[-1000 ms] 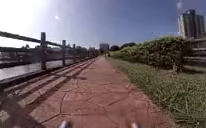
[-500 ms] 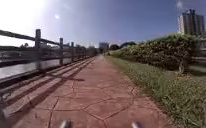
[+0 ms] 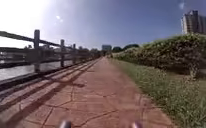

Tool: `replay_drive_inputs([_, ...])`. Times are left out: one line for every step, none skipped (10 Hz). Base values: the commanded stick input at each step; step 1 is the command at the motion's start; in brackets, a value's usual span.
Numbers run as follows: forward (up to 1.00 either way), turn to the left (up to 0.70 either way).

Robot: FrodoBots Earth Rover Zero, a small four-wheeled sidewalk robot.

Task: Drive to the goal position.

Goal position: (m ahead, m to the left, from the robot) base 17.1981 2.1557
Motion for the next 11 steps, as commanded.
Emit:
replay_drive_inputs([0.50,0.00])
replay_drive_inputs([0.50,0.00])
replay_drive_inputs([0.50,0.00])
replay_drive_inputs([0.50,0.00])
replay_drive_inputs([0.50,0.00])
replay_drive_inputs([0.50,0.00])
replay_drive_inputs([0.50,0.00])
replay_drive_inputs([0.50,0.00])
replay_drive_inputs([0.50,0.00])
replay_drive_inputs([0.50,0.00])
replay_drive_inputs([0.50,0.00])
